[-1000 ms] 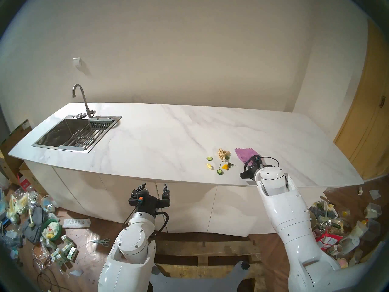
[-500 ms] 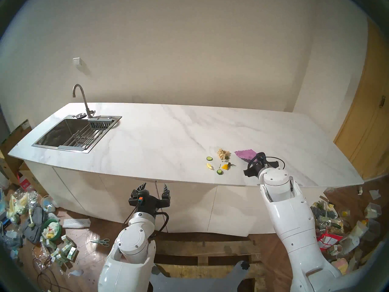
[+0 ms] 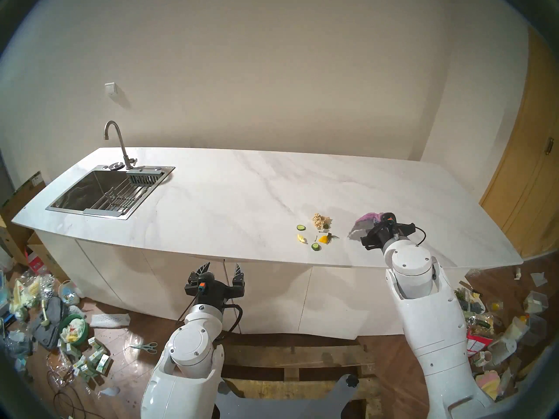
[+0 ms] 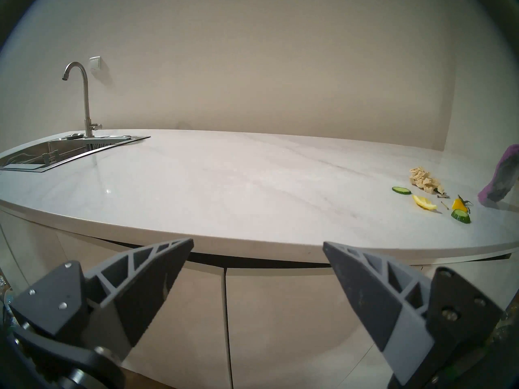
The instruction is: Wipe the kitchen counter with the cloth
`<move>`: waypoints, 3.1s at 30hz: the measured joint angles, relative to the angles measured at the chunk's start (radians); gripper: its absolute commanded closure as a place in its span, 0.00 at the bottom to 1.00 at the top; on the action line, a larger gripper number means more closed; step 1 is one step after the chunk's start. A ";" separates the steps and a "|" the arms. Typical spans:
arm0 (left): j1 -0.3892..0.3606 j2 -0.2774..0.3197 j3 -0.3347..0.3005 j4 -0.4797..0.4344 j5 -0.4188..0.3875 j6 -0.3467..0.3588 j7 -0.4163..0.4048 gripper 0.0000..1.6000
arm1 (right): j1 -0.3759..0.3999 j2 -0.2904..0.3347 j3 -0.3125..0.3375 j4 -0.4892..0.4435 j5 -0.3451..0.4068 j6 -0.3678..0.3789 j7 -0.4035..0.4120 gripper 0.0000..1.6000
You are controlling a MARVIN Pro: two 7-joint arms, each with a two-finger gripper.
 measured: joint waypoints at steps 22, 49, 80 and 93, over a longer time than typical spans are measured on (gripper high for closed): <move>0.000 0.000 0.000 -0.001 0.000 0.000 0.000 0.00 | 0.004 0.088 -0.154 0.149 -0.109 -0.018 0.105 0.91; 0.000 0.000 0.000 0.003 0.000 0.000 0.001 0.00 | 0.080 0.212 0.005 0.112 0.093 0.131 0.488 0.00; 0.000 0.000 0.001 0.003 0.000 0.000 0.003 0.00 | 0.335 0.160 -0.156 0.307 0.030 0.385 0.497 0.00; 0.000 0.001 0.001 0.003 0.000 0.000 0.003 0.00 | 0.302 0.272 -0.144 0.193 0.036 0.447 0.641 0.00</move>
